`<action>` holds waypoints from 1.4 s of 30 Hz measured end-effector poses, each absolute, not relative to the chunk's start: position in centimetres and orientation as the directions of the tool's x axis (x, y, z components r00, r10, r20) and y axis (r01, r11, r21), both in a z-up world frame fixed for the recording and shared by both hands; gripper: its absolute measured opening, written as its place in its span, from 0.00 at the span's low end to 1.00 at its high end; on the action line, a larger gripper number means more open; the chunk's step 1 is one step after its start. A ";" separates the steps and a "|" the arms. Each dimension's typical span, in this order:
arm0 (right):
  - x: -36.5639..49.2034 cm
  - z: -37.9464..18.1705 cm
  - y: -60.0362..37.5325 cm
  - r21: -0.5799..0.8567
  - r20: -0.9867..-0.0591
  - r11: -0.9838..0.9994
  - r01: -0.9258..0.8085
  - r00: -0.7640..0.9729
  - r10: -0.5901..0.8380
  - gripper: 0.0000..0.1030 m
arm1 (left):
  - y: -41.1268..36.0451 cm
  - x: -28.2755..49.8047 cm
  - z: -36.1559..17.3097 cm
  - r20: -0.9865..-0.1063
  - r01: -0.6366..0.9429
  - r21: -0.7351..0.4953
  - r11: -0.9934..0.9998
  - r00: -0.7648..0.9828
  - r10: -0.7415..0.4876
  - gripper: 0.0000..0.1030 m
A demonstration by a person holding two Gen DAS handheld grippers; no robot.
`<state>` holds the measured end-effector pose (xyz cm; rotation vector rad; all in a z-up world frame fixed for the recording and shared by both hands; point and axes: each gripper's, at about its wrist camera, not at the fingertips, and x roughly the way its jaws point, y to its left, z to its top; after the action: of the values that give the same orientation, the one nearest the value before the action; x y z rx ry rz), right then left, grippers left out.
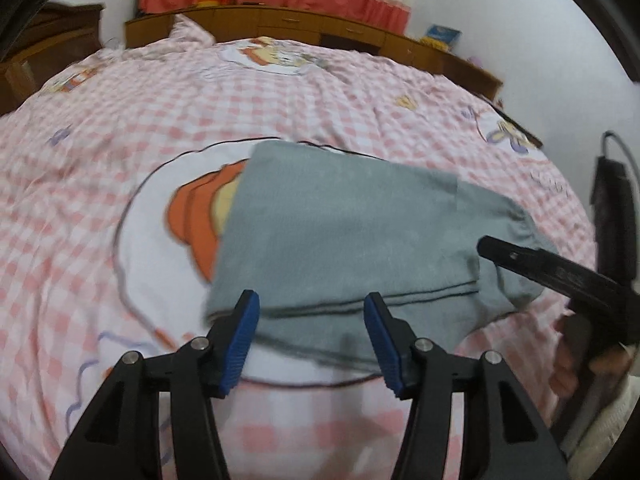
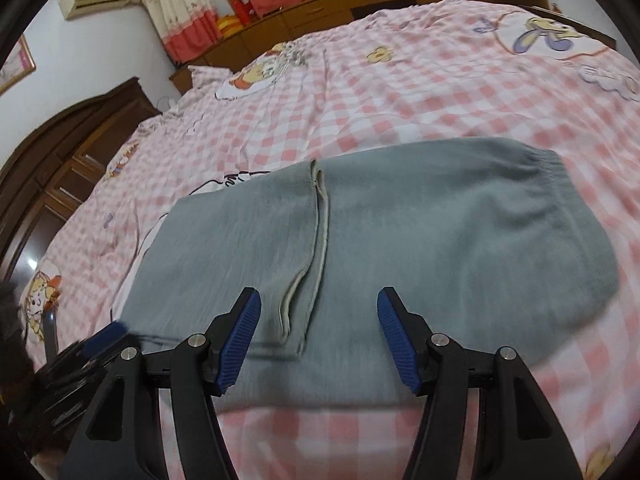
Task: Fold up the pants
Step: 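Grasp the folded edge of the pants with the right gripper, then lift the folded edge with the right gripper and fold it over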
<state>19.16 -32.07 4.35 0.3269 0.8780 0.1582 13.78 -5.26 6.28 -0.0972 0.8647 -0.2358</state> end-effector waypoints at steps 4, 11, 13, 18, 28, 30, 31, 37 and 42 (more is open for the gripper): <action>21.1 3.6 -31.8 0.346 -0.751 0.938 0.013 0.603 0.269 0.60 | -2.5 13.7 5.4 -0.755 0.112 -0.186 0.976 0.620 -0.215 0.56; 22.7 3.6 -29.7 0.253 -0.786 0.967 -0.036 0.575 0.227 0.60 | 0.9 14.5 4.4 -0.748 0.039 -0.318 0.947 0.604 -0.276 0.56; 23.0 3.7 -29.0 0.240 -0.791 0.968 -0.075 0.562 0.240 0.60 | 1.0 14.8 4.5 -0.747 0.041 -0.319 0.947 0.604 -0.277 0.56; 23.9 3.3 -28.1 0.231 -0.804 0.968 -0.101 0.541 0.248 0.60 | 0.5 14.8 4.2 -0.757 0.050 -0.293 0.955 0.598 -0.263 0.57; 24.6 4.0 -28.2 0.245 -0.819 0.961 -0.125 0.504 0.274 0.08 | -0.6 14.9 3.4 -0.785 0.060 -0.207 0.976 0.586 -0.202 0.57; 24.7 4.3 -28.2 0.233 -0.818 0.964 -0.129 0.509 0.266 0.06 | -0.6 14.9 3.4 -0.784 0.060 -0.209 0.976 0.587 -0.204 0.57; 24.7 4.4 -28.2 0.235 -0.816 0.963 -0.129 0.512 0.268 0.06 | -0.6 14.9 3.4 -0.784 0.059 -0.210 0.976 0.587 -0.204 0.57; 24.5 5.7 -28.3 0.245 -0.803 0.963 -0.113 0.534 0.267 0.05 | -0.6 14.8 3.5 -0.783 0.062 -0.196 0.979 0.590 -0.194 0.58; 24.2 10.7 -27.5 0.257 -0.751 0.954 -0.152 0.591 0.296 0.05 | -0.4 14.8 3.6 -0.785 0.054 -0.193 0.980 0.591 -0.187 0.58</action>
<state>24.24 -27.52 10.70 0.1721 0.9028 0.2624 14.81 -0.43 3.63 -0.1545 0.9291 -0.1406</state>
